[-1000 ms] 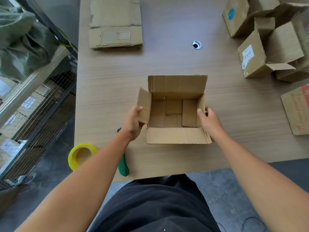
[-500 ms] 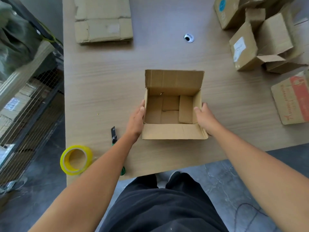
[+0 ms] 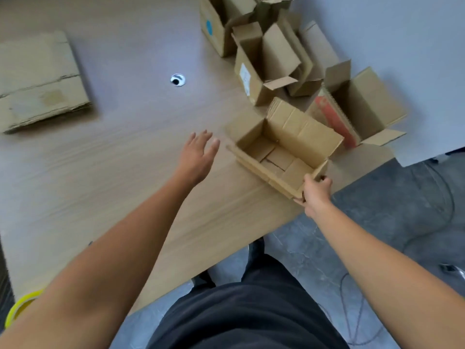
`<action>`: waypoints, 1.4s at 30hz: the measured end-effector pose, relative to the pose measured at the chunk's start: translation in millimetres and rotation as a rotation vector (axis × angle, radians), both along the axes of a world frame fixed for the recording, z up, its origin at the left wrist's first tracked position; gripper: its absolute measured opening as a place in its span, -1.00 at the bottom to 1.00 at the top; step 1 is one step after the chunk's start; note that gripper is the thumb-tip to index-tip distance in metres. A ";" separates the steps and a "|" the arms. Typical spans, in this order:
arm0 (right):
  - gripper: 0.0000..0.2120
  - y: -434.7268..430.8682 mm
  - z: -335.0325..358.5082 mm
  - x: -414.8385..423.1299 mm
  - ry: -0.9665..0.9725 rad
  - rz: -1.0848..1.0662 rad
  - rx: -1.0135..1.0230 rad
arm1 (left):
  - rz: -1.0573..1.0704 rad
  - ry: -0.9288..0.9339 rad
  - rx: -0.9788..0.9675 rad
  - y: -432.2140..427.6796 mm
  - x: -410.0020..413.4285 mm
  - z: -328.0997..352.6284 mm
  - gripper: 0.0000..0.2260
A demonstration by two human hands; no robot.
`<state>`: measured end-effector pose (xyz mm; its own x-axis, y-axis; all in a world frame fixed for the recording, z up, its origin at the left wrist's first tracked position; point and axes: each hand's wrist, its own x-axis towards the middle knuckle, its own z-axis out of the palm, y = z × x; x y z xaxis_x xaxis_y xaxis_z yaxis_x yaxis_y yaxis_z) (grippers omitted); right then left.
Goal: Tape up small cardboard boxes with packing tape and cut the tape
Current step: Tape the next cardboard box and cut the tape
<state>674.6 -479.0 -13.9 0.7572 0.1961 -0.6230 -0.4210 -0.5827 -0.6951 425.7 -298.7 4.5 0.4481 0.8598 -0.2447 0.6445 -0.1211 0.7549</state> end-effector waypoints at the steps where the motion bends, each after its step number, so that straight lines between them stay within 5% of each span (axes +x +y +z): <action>1: -0.51 3.0 1.6 11.5 0.034 -0.044 0.029 | -0.022 0.021 0.006 1.8 19.7 1.7 -0.50; 6: -0.36 20.2 0.3 43.3 0.141 -0.086 0.111 | -0.054 0.124 0.059 5.4 85.9 7.6 -0.48; 9: -0.22 16.0 4.6 47.1 0.143 0.013 -0.016 | -0.065 0.209 0.113 8.5 101.1 11.2 -0.48; 12: -0.23 -11.0 16.1 40.2 -0.260 0.282 -0.127 | -0.068 0.306 0.184 11.8 99.3 15.4 -0.49; 14: -0.34 -21.9 30.4 34.2 -0.628 0.491 0.010 | -0.035 0.349 0.223 14.1 90.7 17.3 -0.49; 18: -0.48 22.0 63.0 25.3 -0.875 1.016 0.223 | 0.048 0.408 0.285 17.0 64.1 20.3 -0.50; 23: -0.43 128.4 88.9 -26.0 -0.924 1.463 0.255 | 0.152 0.504 0.352 38.1 -1.1 29.7 -0.49; 29: -0.32 260.9 80.3 -164.6 -0.904 1.758 0.148 | 0.397 0.542 0.251 111.9 -137.1 32.0 -0.46; 36: -0.30 423.6 25.2 -329.9 -0.612 1.727 0.105 | 0.736 0.423 0.091 250.7 -312.8 -14.0 -0.33; 42: -0.30 514.7 -38.6 -397.8 -0.485 1.535 0.080 | 0.926 0.264 -0.036 320.0 -375.0 -61.0 -0.18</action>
